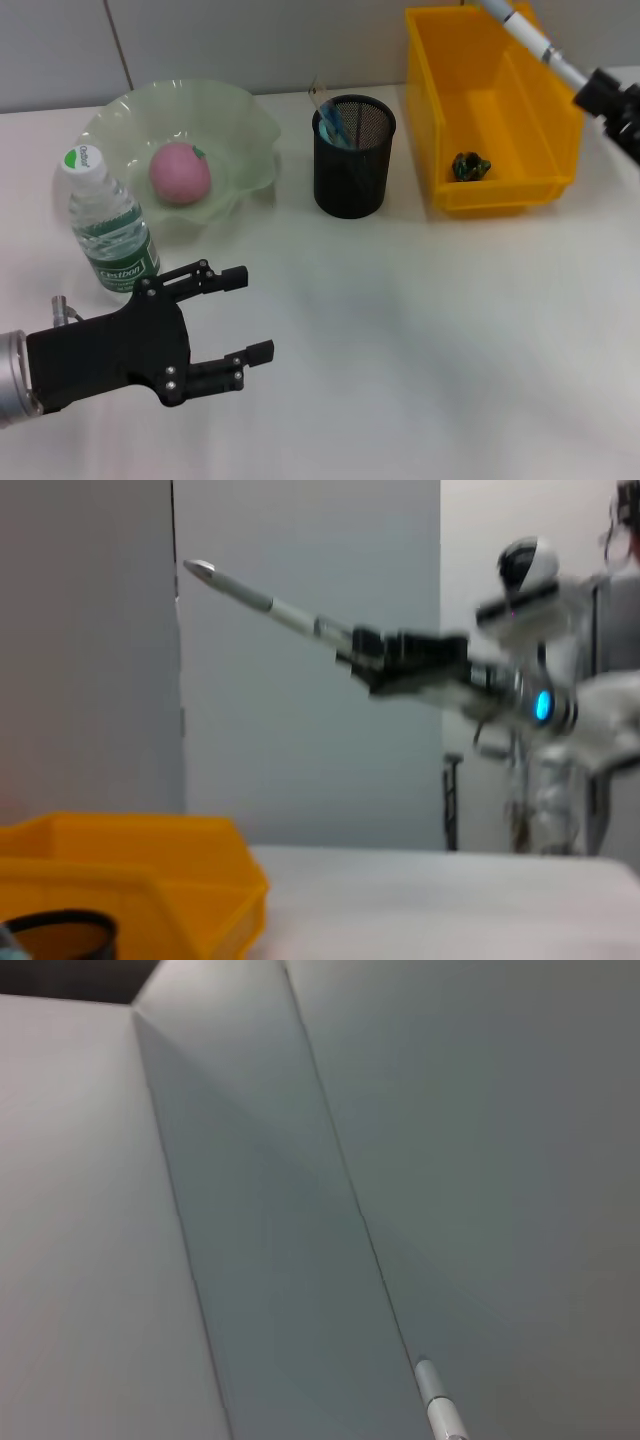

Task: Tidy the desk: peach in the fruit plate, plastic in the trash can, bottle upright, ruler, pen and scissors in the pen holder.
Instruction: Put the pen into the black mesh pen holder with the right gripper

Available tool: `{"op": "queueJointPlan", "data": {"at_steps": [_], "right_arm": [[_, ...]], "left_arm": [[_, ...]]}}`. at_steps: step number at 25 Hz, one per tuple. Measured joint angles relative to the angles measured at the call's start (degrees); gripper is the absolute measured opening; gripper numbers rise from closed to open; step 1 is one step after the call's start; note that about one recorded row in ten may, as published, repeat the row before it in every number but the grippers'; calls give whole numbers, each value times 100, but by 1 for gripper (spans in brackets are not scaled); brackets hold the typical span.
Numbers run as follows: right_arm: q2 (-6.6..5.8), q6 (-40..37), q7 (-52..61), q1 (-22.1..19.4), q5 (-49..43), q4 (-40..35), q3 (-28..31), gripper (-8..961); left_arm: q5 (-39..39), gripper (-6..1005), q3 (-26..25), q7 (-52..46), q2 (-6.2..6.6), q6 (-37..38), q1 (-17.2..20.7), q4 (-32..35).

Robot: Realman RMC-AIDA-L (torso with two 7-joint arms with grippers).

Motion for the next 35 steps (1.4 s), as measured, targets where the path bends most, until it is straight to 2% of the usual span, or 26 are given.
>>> {"op": "queueJointPlan", "data": {"at_steps": [3,6,8,9,10,11,12,13,14,15,16,17,18,19,20,24,28,29,35], "right_arm": [[-41,184,1371,32,-332,-1141,5,118],[-186,271,2850,269,-907,-2208,40,118],[-355,262,3833,576,-1441,-2810,82,118],[-543,198,4687,937,-2025,-3231,112,118],[-543,198,4687,937,-2025,-3231,112,118],[-747,92,5276,1343,-2643,-3421,120,118],[-747,92,5276,1343,-2643,-3421,120,118],[-872,28,5510,1604,-2973,-3462,124,118],[-1076,-85,5851,2102,-3658,-3372,133,118],[-1076,-85,5851,2102,-3658,-3372,133,118],[-1231,-174,6079,2592,-4392,-3196,122,118],[-1231,-174,6079,2592,-4392,-3196,122,118],[-1282,-210,6164,2840,-4771,-3094,96,119],[-1356,-226,6276,3296,-5471,-2903,25,119],[-1356,-226,6276,3296,-5471,-2903,25,119],[-1504,-118,6433,4268,-6587,-2174,-312,118],[-1530,76,6573,4576,-6813,-1860,-721,119],[-1530,238,6705,4721,-6918,-1700,-1071,119],[-1492,613,6866,5090,-7188,-1230,-1559,118]], "left_arm": [[12,783,5,215,-27,-237,18,-21],[19,783,25,317,-76,-463,35,-32],[20,783,39,338,-101,-551,36,-38],[20,783,39,341,-106,-570,36,-45],[20,783,36,344,-118,-613,31,-65],[19,783,25,345,-124,-638,27,-84],[19,783,25,345,-124,-638,27,-84],[9,783,19,346,-132,-645,28,-95],[-16,783,0,347,-136,-664,52,-95],[-16,783,0,347,-136,-664,52,-95],[-26,783,-21,347,-140,-678,62,-96],[-33,783,-44,348,-143,-693,70,-102],[-37,783,-60,349,-147,-702,73,-111],[-38,783,-81,349,-152,-736,80,-130],[-38,783,-81,349,-152,-736,80,-130],[-41,783,-87,349,-158,-804,87,-136],[-43,783,-87,349,-158,-842,87,-139],[-43,783,-87,349,-158,-850,90,-141],[-15,783,-84,349,-158,-859,95,-141]]}}
